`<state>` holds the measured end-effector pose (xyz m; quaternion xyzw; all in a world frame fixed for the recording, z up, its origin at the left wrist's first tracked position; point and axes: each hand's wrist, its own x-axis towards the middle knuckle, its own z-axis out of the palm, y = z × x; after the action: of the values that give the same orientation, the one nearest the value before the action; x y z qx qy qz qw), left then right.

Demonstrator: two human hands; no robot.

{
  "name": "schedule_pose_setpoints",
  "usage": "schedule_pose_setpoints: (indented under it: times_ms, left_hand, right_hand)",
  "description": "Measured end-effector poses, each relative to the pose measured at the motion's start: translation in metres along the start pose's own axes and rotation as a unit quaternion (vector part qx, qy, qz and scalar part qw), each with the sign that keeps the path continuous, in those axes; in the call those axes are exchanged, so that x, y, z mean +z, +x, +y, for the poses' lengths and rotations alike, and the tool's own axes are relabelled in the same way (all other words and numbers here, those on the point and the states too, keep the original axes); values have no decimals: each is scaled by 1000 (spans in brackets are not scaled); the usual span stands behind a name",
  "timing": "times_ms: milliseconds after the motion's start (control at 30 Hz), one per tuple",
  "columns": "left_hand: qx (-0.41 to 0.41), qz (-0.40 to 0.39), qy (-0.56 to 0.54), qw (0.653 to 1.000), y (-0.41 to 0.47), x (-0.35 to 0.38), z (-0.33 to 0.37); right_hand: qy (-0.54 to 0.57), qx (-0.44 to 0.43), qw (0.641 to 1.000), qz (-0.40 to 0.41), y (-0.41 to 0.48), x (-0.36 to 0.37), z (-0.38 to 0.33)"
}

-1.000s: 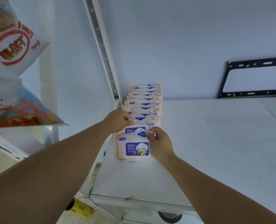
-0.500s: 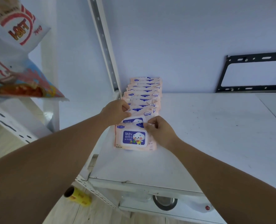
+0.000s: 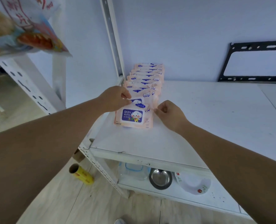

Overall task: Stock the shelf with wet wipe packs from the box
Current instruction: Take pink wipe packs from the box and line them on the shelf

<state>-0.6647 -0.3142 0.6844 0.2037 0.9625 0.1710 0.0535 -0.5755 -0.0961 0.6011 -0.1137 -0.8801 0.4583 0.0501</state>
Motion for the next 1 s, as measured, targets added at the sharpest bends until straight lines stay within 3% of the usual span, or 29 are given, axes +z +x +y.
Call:
schedule_pose_setpoints:
  times_ms: [267,600,1000]
  left_hand:
    - [23,-8,-34,999,-57,16,12]
    - [112,-91,-94,985,-159,44,46]
    - [197,-191,-98,957,-274,115,171]
  right_hand:
    - [0,-7,1000,30,-58,-17,14]
    - [-27,35,997,58,-210,-50,31]
    - [-54,136,986,74,-409,-133,106]
